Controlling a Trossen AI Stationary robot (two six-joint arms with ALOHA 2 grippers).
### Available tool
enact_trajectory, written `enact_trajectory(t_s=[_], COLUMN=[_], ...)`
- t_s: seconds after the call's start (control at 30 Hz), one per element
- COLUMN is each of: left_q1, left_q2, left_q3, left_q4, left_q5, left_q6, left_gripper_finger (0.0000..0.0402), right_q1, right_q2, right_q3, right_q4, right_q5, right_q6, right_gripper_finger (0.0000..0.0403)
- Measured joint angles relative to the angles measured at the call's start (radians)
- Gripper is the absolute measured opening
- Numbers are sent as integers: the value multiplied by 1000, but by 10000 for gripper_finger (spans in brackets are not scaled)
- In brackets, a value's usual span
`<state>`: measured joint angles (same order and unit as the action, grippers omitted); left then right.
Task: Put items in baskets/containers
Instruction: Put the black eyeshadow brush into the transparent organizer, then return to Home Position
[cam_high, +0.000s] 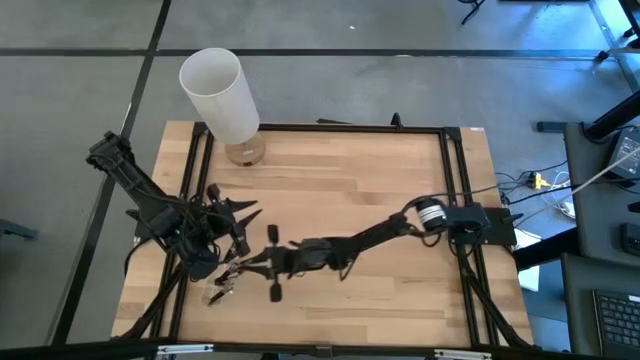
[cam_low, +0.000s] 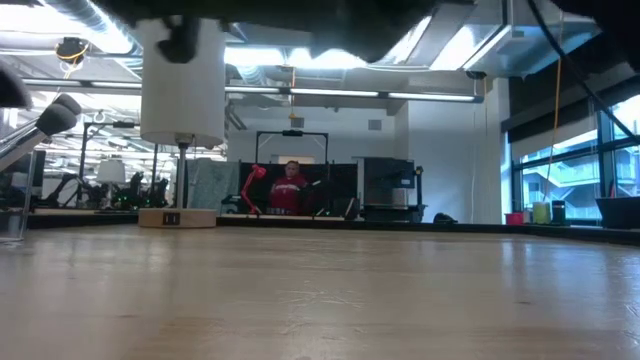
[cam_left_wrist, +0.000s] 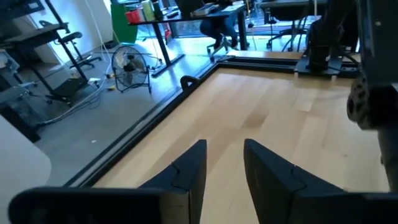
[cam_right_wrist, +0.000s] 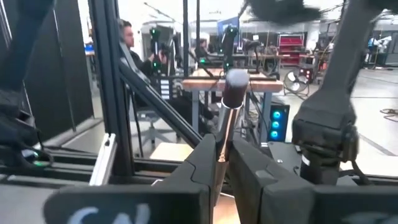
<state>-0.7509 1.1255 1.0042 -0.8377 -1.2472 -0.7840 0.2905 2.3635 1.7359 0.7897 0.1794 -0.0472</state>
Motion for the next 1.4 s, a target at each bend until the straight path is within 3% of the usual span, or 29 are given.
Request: enact_trajectory(t_s=[0.3, 0.5, 0.7, 1.13, 1.4], left_q1=[0, 4, 23, 34, 32], left_q2=[0, 0, 0, 0, 0], left_q3=[0, 0, 0, 0, 0], left_q4=[-14, -13, -12, -12, -12], left_q5=[2, 5, 11, 17, 41], left_q6=[-18, -23, -38, -42, -42], left_gripper_finger=[97, 97, 97, 97, 97], right_q1=[-17, -32, -56, -71, -68], right_q2=[119, 123, 123, 123, 89], right_q3=[226, 229, 230, 230, 229], right_q4=[-211, -252, -263, -306, -363], right_q5=[-53, -62, -184, -176, -148], right_q6=[-14, -1, 52, 66, 59], right_gripper_finger=[38, 39, 49, 149, 154])
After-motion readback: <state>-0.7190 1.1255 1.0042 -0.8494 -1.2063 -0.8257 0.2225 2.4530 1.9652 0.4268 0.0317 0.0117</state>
